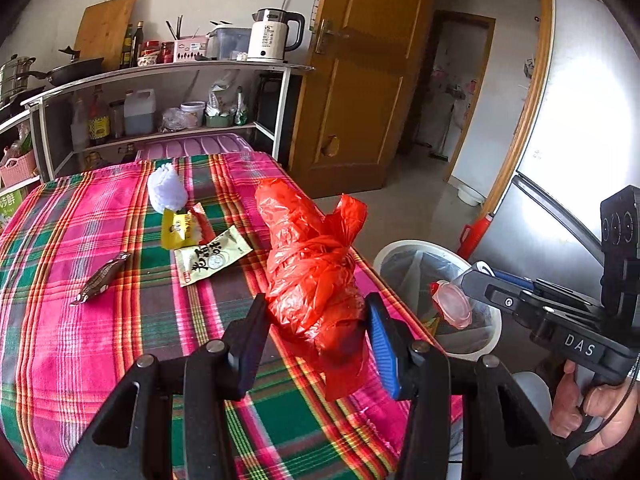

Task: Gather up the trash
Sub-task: 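Carry the orange bag and small cup in both tools over the bin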

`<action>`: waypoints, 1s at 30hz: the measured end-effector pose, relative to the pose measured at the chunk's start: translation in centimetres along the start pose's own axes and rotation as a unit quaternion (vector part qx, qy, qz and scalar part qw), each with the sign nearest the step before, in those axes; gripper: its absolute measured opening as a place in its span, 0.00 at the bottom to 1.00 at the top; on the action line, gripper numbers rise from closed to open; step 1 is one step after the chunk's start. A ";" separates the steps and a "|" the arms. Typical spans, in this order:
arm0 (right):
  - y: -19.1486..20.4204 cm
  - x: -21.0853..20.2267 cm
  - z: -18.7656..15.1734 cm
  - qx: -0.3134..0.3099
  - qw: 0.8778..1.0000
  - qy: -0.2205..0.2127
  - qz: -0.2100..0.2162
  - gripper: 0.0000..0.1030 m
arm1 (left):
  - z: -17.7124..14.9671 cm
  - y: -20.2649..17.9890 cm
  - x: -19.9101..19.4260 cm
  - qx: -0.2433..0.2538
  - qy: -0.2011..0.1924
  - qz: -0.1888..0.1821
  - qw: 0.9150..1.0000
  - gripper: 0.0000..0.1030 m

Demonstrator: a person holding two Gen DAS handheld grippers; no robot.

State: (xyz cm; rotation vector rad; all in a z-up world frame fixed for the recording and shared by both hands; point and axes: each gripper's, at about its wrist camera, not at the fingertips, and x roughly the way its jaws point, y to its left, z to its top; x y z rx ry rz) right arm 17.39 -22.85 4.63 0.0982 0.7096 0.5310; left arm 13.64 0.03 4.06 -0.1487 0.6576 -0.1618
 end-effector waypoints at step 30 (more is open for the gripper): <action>-9.4 -1.6 -2.0 0.085 0.994 0.004 -0.062 0.28 | 0.7 -9.8 7.6 0.064 0.047 -0.091 0.993 0.48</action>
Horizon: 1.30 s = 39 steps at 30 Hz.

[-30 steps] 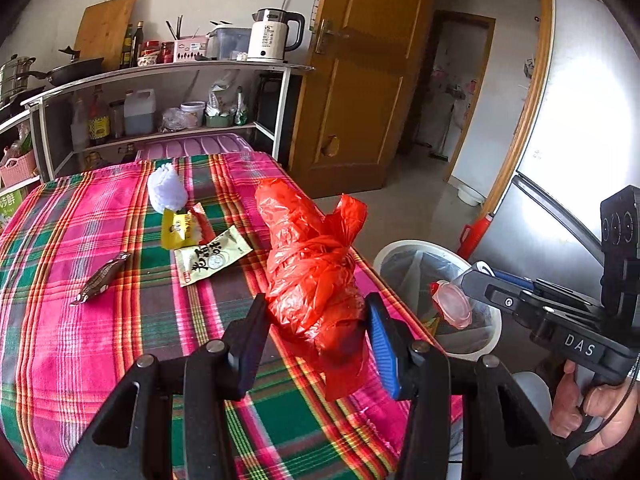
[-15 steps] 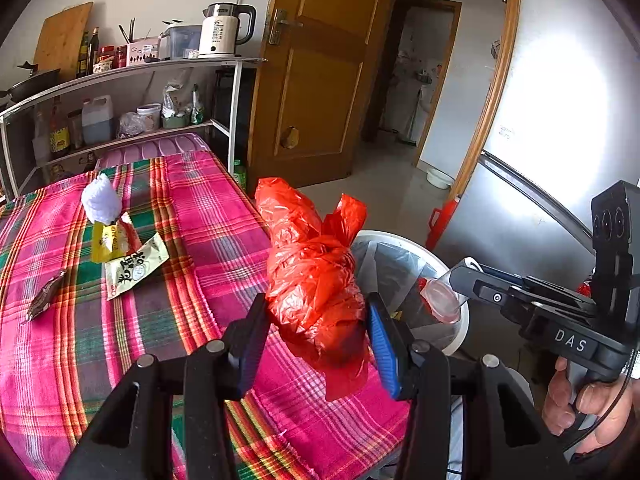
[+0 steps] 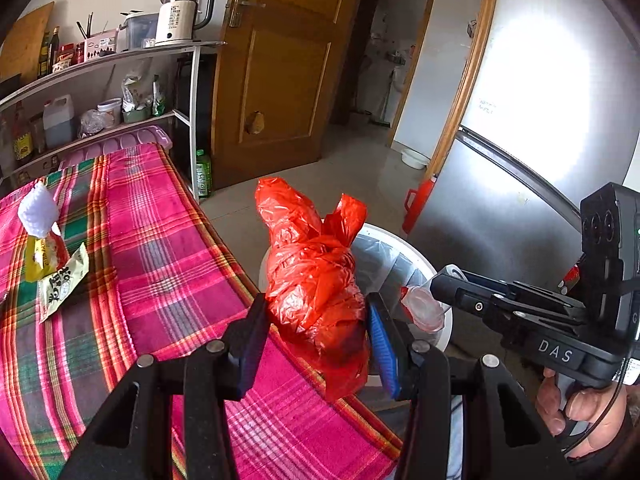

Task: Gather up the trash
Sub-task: 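Carry the orange bag and small cup in both tools over the bin, then open both tools to drop the orange bag and cup into the bin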

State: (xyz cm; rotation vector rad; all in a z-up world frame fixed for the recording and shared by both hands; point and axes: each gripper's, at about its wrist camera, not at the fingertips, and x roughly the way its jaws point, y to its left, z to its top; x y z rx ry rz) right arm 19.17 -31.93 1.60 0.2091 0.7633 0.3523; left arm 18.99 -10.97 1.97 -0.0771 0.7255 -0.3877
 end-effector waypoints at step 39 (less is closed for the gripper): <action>-0.4 -0.6 0.4 -0.007 1.000 -0.003 -0.030 0.30 | 0.0 -0.1 0.8 -0.016 0.013 -0.014 1.000 0.53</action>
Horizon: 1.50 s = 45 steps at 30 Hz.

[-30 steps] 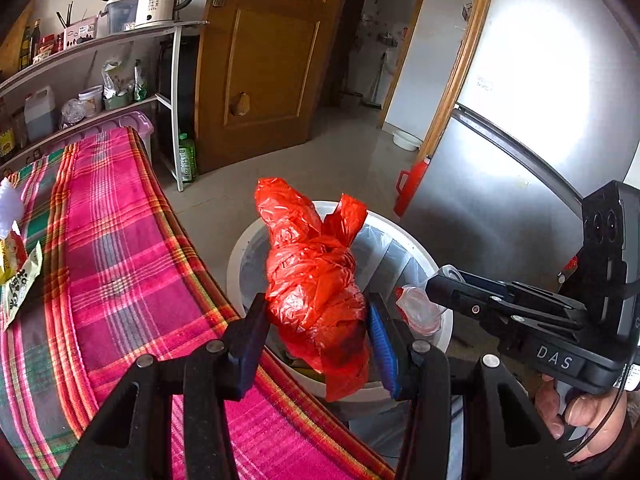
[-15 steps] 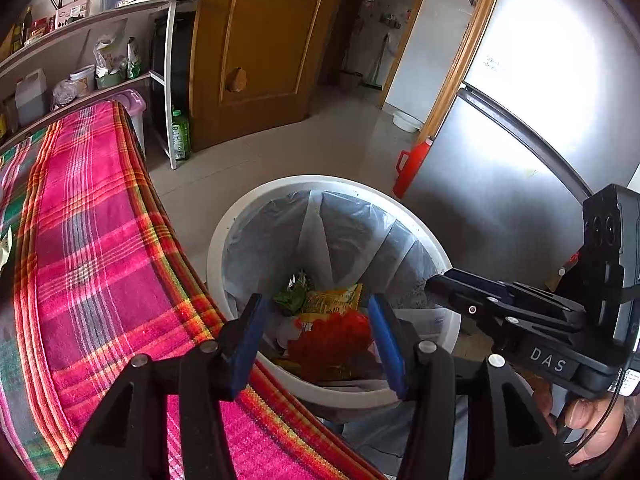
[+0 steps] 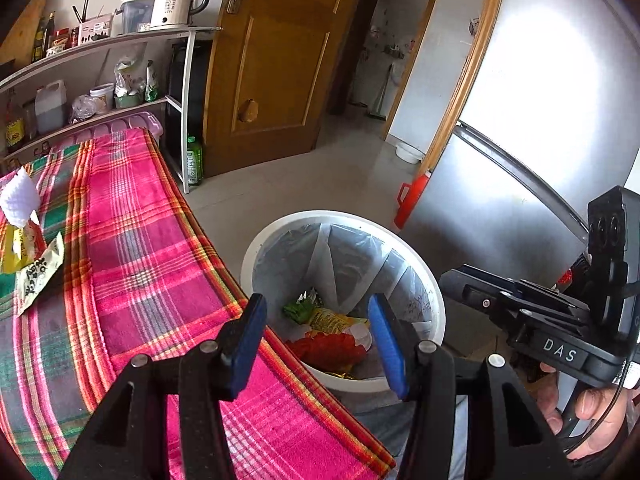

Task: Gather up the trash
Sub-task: 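Open both tools to drop the orange bag and cup into the bin, then move both tools back over the table toward the remaining wrappers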

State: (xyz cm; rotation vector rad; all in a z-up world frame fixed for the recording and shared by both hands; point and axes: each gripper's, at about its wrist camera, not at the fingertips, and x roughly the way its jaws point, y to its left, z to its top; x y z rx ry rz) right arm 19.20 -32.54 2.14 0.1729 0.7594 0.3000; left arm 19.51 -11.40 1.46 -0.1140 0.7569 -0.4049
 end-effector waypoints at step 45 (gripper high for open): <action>11.6 0.8 -0.7 -0.105 0.991 0.008 0.082 0.38 | -5.0 9.6 -10.9 -0.067 -0.071 0.108 0.989 0.53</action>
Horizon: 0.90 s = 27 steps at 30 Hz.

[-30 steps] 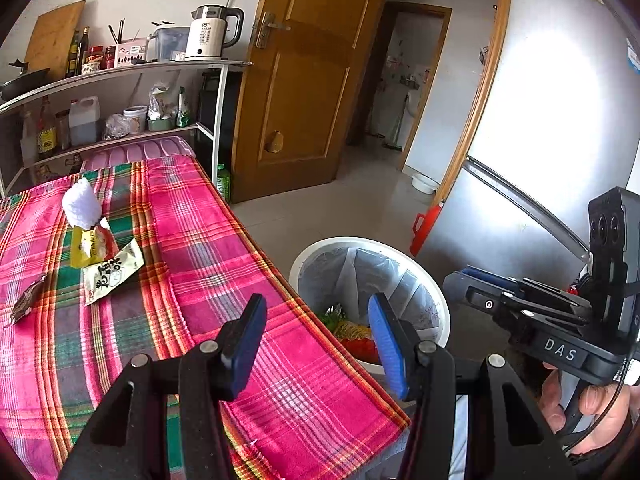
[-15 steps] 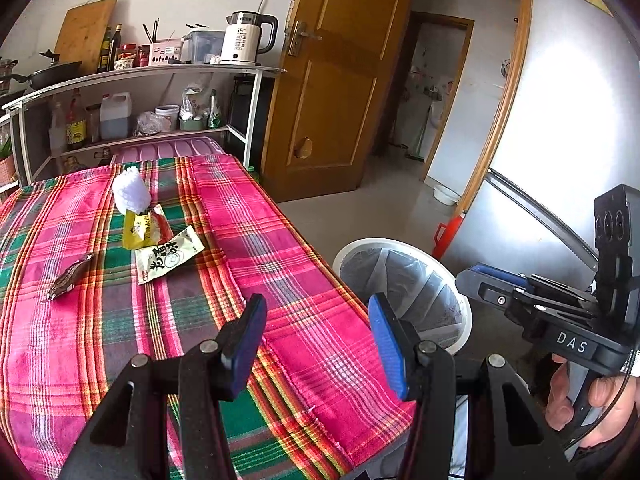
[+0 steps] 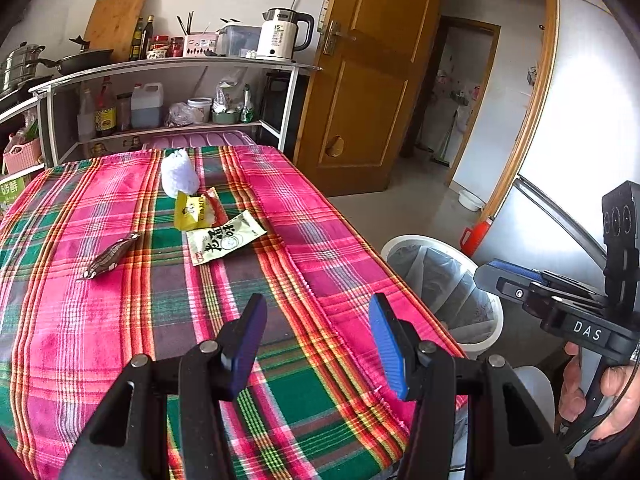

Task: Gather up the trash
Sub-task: 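Move both tools back over the table toward the remaining wrappers, then grasp the brown chocolate-bar wrapper with the left tool while the right tool grasps the yellow snack packet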

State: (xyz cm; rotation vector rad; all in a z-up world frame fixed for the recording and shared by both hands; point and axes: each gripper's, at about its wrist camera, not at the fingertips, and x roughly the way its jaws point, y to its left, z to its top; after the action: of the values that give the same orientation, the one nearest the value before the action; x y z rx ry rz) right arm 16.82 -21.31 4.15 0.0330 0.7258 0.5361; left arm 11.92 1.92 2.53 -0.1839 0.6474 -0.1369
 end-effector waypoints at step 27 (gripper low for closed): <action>7.6 11.1 5.1 -0.062 0.994 0.051 0.068 0.43 | 2.9 13.4 1.2 -0.029 -0.002 0.110 0.993 0.54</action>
State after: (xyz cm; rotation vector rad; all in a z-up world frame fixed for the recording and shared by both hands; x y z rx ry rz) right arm 23.52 -8.60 2.71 -0.0617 0.7917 0.7174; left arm 15.57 15.07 1.21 -0.1682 0.6628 0.0950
